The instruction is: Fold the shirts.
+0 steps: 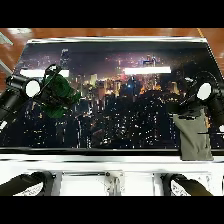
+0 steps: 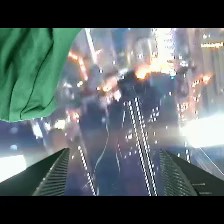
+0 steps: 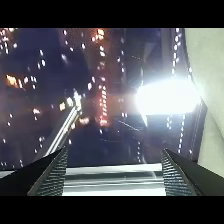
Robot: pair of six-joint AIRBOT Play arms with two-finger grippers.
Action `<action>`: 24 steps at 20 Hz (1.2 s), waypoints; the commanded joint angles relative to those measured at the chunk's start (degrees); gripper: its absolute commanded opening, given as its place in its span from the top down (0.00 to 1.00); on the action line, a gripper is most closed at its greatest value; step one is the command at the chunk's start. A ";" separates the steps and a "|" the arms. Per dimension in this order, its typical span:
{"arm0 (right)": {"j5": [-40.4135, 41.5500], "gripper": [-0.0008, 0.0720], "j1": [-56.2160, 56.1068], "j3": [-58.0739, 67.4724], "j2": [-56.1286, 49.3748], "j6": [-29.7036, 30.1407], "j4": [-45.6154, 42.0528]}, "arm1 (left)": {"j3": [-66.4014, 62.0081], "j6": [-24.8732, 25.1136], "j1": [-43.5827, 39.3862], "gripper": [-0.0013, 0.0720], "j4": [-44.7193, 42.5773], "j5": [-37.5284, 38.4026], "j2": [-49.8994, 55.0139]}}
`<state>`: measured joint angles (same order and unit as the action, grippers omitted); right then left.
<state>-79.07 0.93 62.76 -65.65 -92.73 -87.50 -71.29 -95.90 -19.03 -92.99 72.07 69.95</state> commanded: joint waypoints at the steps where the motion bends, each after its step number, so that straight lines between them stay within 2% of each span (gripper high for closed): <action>1: -0.02 0.04 -0.04 -0.02 0.04 -0.02 0.02 | 0.02 0.02 0.00 0.10 0.00 -0.02 -0.02; 15: 0.00 0.04 -0.02 -0.02 0.04 -0.02 0.02 | 0.02 0.02 0.02 0.10 0.00 -0.02 -0.02; 20: 4.13 0.04 -0.04 -0.02 0.04 -0.04 0.04 | 0.07 0.00 -0.02 0.10 0.57 -0.57 0.11; 21: 4.13 0.04 -0.04 -0.02 0.04 -0.04 0.02 | 0.07 0.02 0.04 0.11 0.35 -1.62 0.31; 22: 4.15 0.04 -0.02 -0.02 0.04 -0.04 0.00 | 0.07 -0.02 0.37 0.19 -0.04 -3.34 0.66; 23: 4.13 0.04 -0.02 -0.02 0.04 -0.02 -0.04 | -0.07 -0.42 1.18 0.19 -0.13 -5.05 1.29; 24: 4.13 0.04 -0.04 -0.02 0.04 -0.02 -0.02 | -0.79 -2.40 3.04 0.13 -0.26 -6.34 2.51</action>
<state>-75.53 0.93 62.76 -65.65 -92.73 -87.50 -71.44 -96.33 -18.00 -92.73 69.41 71.00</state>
